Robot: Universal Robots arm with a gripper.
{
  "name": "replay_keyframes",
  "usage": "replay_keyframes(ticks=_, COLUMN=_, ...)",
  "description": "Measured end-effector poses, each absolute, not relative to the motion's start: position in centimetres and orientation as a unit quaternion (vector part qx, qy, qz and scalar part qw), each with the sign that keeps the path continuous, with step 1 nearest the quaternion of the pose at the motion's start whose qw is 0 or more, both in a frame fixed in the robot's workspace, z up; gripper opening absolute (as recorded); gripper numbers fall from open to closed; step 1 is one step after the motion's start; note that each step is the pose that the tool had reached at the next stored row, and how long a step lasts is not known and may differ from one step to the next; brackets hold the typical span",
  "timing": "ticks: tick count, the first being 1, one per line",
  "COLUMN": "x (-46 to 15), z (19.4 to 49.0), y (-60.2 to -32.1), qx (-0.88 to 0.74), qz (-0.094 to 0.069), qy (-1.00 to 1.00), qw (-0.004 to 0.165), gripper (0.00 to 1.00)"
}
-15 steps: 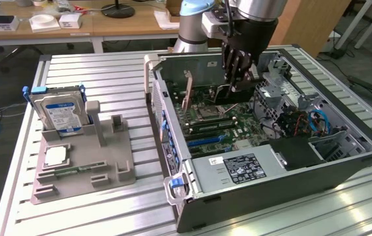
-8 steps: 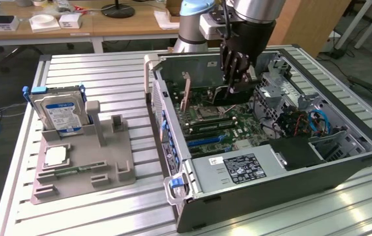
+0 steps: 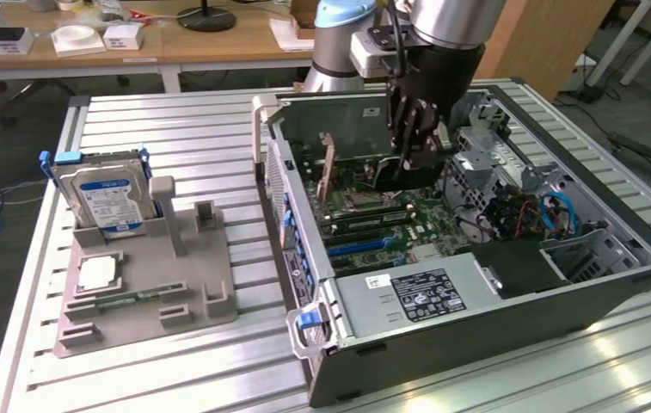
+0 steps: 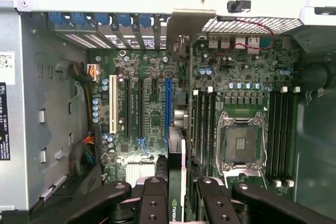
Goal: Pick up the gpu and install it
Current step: 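Insert the gpu into the slot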
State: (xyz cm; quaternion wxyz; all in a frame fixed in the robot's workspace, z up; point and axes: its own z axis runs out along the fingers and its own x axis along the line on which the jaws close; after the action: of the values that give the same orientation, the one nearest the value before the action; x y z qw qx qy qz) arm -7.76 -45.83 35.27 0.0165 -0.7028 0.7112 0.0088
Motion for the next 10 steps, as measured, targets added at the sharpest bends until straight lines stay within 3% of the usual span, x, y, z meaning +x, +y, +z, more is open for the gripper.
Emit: replay_keyframes(ticks=10, x=-7.77, z=34.97, y=-46.39, qx=-0.703, qz=0.009, qy=0.711, qw=0.016, gripper=0.26)
